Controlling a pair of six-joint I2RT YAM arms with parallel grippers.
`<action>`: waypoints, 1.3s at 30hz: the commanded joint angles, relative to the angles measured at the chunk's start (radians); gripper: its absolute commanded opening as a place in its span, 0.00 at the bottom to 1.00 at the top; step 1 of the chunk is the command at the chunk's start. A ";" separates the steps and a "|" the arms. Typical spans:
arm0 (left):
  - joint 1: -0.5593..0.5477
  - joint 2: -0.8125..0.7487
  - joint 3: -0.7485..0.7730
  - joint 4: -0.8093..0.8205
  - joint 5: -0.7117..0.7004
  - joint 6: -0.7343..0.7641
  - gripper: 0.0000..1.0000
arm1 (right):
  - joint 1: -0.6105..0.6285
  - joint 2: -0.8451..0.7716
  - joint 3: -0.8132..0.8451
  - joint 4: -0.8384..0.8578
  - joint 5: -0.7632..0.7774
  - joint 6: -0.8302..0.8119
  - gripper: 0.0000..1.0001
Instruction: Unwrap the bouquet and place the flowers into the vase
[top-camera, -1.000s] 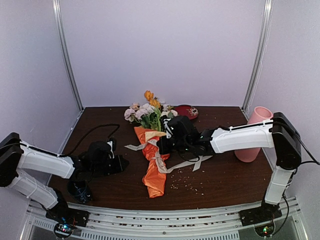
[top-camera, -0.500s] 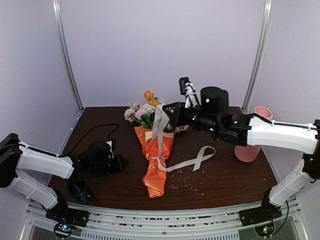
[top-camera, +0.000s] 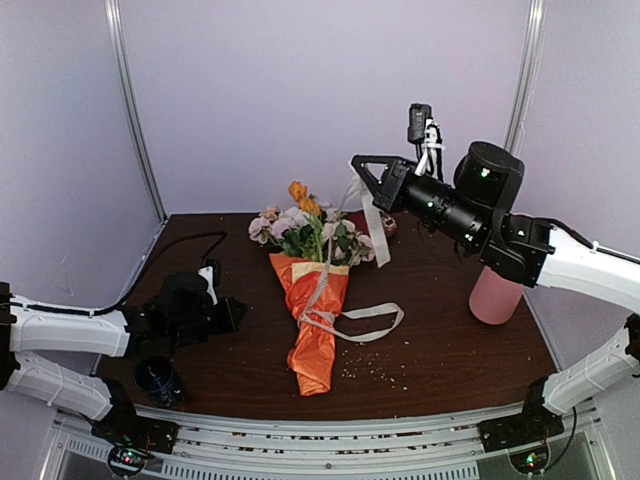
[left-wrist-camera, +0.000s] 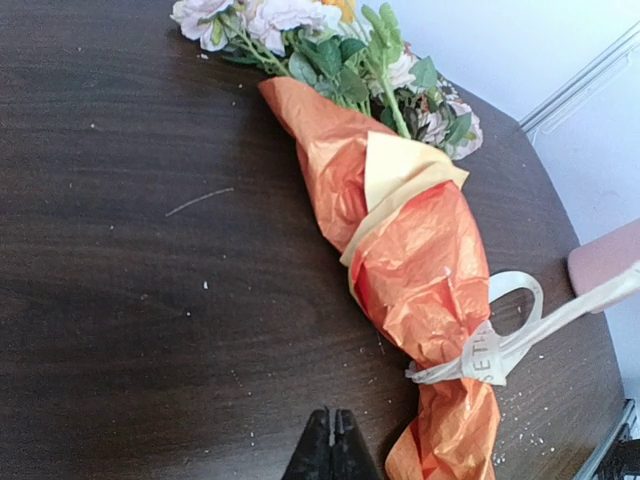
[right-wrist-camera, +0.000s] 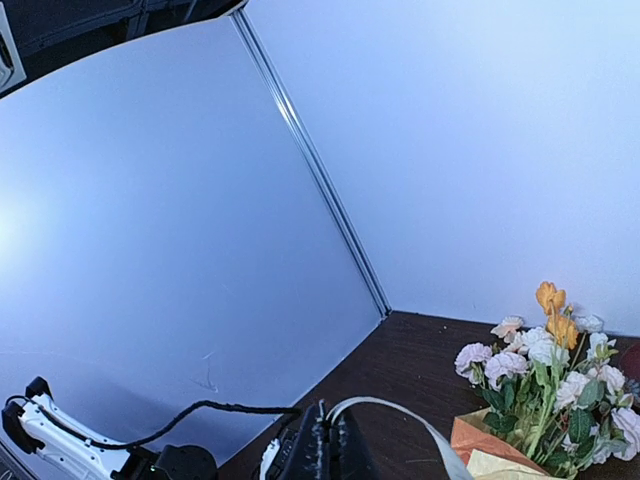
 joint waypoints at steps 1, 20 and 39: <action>-0.005 -0.057 0.014 0.020 -0.022 0.071 0.05 | 0.004 0.073 -0.005 -0.046 -0.043 0.025 0.00; -0.005 -0.082 -0.020 0.090 0.060 0.084 0.07 | -0.038 0.441 0.236 -0.061 -0.062 0.075 0.00; -0.004 -0.115 0.028 -0.063 -0.041 0.143 0.06 | -0.043 0.291 -0.145 -0.187 0.010 0.017 0.83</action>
